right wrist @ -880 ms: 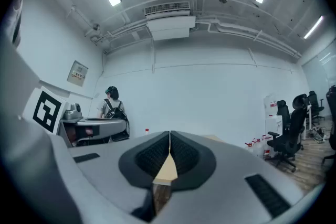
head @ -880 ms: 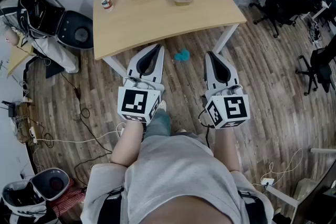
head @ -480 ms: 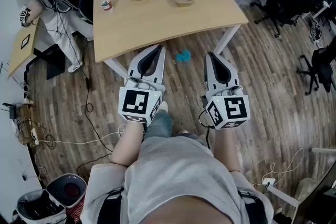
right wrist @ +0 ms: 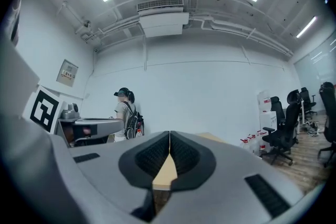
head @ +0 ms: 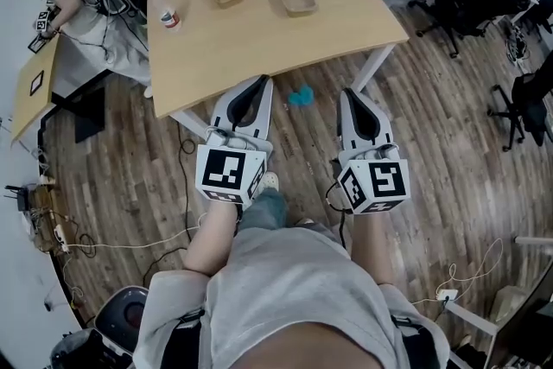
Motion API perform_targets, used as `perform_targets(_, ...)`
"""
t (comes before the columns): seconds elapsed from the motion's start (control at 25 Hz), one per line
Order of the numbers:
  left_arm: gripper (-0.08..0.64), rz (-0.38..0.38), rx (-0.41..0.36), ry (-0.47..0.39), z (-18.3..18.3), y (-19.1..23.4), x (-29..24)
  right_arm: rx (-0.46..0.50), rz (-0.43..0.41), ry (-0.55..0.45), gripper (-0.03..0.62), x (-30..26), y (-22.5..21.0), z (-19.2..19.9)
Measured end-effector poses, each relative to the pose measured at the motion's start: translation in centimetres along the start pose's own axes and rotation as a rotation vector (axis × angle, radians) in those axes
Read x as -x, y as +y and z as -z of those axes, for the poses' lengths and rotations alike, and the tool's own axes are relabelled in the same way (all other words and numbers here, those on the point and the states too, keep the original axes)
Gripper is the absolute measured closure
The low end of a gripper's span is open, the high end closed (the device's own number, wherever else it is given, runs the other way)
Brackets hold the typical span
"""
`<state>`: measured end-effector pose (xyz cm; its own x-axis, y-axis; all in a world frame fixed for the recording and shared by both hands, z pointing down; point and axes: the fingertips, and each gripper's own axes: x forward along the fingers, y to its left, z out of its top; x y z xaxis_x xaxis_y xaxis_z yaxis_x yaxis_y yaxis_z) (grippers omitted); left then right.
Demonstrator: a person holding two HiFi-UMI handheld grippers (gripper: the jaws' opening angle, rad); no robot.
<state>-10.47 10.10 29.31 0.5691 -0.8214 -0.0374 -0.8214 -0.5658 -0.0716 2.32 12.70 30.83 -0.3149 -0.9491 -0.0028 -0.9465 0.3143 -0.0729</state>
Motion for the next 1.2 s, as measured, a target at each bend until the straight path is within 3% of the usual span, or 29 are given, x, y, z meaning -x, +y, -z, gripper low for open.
perform_targets(1.2, 0.545, 0.132, 0.011, -0.024, 1.9, 10.7, -14.7, -0.012, 0.129, -0.023, 0.581, -16.3, -4.1, 0.2)
